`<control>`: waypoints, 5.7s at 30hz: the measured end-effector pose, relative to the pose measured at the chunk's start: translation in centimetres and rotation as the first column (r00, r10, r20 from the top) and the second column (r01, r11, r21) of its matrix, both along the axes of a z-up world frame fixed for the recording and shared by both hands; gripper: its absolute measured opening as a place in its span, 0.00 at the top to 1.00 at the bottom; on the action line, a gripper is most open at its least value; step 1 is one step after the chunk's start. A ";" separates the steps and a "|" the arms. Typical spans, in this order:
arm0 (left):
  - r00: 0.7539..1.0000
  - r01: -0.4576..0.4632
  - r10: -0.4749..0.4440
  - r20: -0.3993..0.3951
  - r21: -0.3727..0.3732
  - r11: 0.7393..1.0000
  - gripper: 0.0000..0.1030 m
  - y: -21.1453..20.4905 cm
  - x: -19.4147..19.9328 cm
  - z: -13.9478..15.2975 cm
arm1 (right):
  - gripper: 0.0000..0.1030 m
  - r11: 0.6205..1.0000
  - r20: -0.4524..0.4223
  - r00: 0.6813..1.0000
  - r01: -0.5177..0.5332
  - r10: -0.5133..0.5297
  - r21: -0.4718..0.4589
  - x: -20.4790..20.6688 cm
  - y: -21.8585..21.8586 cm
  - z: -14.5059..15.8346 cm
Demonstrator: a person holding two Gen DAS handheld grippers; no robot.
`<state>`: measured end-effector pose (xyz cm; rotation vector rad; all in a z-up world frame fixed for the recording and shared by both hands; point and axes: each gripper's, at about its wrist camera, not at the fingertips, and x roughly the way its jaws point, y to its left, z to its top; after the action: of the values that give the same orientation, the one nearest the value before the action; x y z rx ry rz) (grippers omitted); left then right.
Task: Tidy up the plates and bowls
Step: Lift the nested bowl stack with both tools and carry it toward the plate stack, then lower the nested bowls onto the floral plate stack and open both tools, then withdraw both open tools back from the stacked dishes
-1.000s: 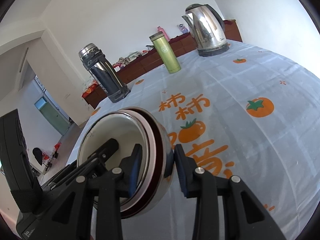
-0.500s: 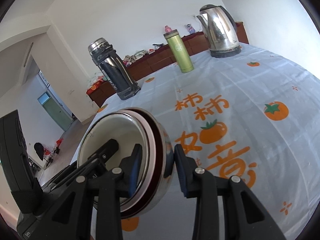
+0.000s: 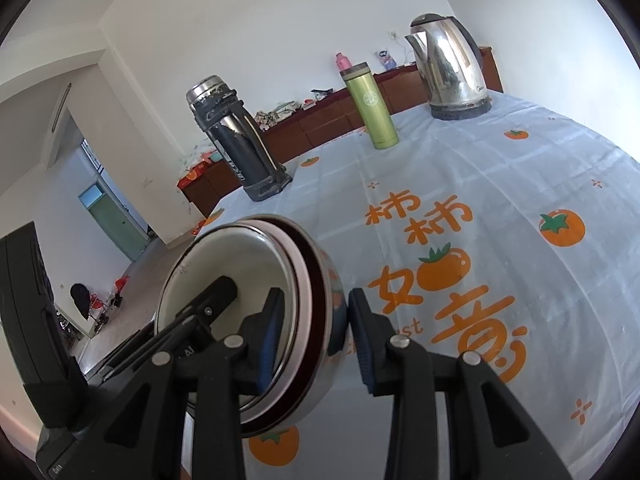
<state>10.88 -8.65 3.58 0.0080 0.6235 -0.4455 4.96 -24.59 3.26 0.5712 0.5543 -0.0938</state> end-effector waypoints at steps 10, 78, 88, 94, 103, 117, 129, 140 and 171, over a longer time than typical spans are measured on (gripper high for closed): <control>1.000 -0.019 0.019 0.015 -0.011 1.000 0.67 1.6 -0.7 0.8 | 0.66 1.000 0.015 1.000 -0.015 0.015 -0.009 -0.5 1.6 1.0; 0.990 -0.121 0.124 -0.066 0.048 0.992 0.67 3.8 7.9 -1.7 | 0.66 0.994 -0.054 0.995 -0.074 0.079 0.085 8.9 3.5 -1.7; 0.987 -0.128 0.133 -0.086 0.056 0.990 0.67 3.9 8.2 -2.0 | 0.66 0.993 -0.070 0.994 -0.077 0.083 0.093 9.3 3.5 -1.9; 0.983 -0.130 0.136 -0.121 0.061 0.990 0.67 3.9 8.6 -2.6 | 0.66 0.993 -0.096 0.992 -0.074 0.084 0.096 9.8 3.5 -2.4; 0.979 -0.141 0.149 -0.137 0.064 0.988 0.67 4.0 8.9 -2.7 | 0.66 0.993 -0.107 0.990 -0.077 0.087 0.093 10.1 3.5 -2.5; 0.975 -0.155 0.160 -0.155 0.041 0.987 0.65 4.5 9.1 -3.2 | 0.64 0.988 -0.066 0.993 -0.086 0.095 0.125 10.1 3.4 -3.3; 0.978 -0.205 0.204 0.040 0.006 0.979 0.26 5.6 6.4 -1.1 | 0.29 0.998 0.071 0.997 -0.030 0.027 0.047 7.1 3.0 -2.0; 0.975 -0.196 0.193 0.108 0.014 0.980 0.24 5.5 4.6 -1.4 | 0.28 1.000 0.081 0.997 0.017 -0.016 -0.013 5.8 2.6 -2.1; 0.946 -0.208 0.191 0.262 0.039 0.977 0.14 5.5 -0.4 -1.3 | 0.07 0.987 0.172 0.983 0.084 -0.060 -0.140 0.7 3.9 -1.1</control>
<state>10.47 -3.13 2.25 0.0645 0.3775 -0.2214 5.67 -20.66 2.17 0.4509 0.3601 -0.1525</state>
